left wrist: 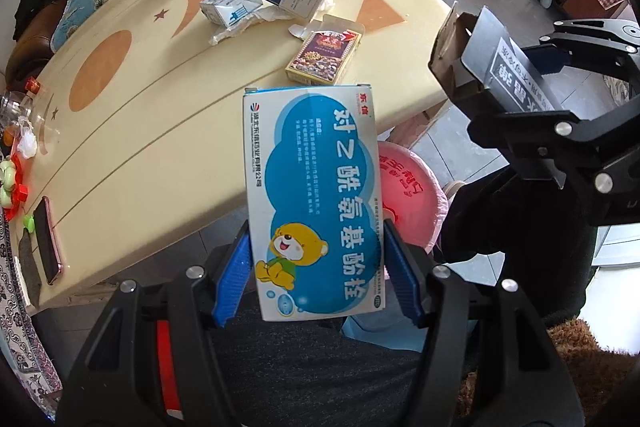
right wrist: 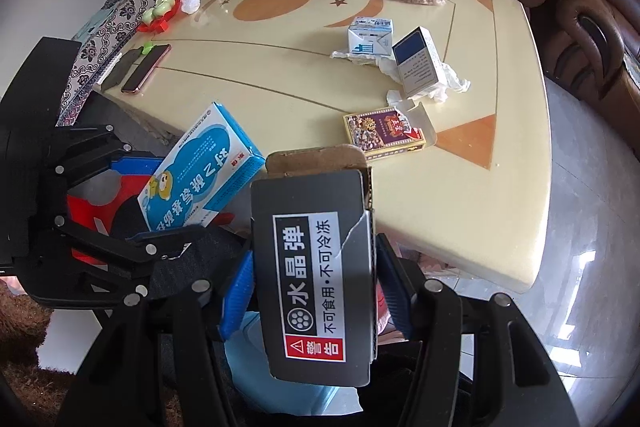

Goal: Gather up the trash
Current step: 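Lift the medicine box with the left tool while the right tool carries the black box toward the bin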

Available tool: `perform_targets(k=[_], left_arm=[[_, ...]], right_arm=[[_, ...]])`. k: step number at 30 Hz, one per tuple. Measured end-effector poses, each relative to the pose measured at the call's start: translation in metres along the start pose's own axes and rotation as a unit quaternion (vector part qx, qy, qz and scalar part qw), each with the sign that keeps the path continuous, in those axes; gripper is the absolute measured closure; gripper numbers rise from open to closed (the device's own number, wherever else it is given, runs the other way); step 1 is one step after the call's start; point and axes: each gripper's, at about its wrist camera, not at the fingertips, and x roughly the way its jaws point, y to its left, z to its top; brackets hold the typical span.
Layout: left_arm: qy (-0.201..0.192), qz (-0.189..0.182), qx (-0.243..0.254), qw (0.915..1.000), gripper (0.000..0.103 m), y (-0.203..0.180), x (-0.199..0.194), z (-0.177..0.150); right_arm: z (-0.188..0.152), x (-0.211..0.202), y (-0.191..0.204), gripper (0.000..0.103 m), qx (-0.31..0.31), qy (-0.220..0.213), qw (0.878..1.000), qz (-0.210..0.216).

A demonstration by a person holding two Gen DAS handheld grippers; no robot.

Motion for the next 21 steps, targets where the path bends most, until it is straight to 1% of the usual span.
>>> perform_targets(k=[4, 9, 13, 15, 21], left_arm=[[0.01, -0.004, 0.005, 0.9999, 0.042, -0.008, 0.021, -0.01], [0.032, -0.01, 0.013, 0.9994, 0.042, -0.018, 0.056, -0.024], [0.053, -0.016, 0.009, 0.9984, 0.042, -0.02, 0.087, -0.034], [0.062, -0.025, 0.005, 0.9977, 0.042, -0.02, 0.102, -0.037], [0.098, -0.054, -0.011, 0.9937, 0.042, -0.021, 0.147, -0.046]], right_arm=[[-0.016, 0.015, -0.005, 0.047, 0.016, 0.003, 1.0, 0.0], [-0.035, 0.043, -0.01, 0.047, 0.03, 0.013, 0.999, -0.008], [-0.05, 0.067, -0.016, 0.047, 0.043, 0.018, 0.999, -0.026], [-0.055, 0.079, -0.021, 0.047, 0.049, 0.021, 0.998, -0.035], [-0.072, 0.123, -0.032, 0.047, 0.073, 0.038, 0.996, -0.034]])
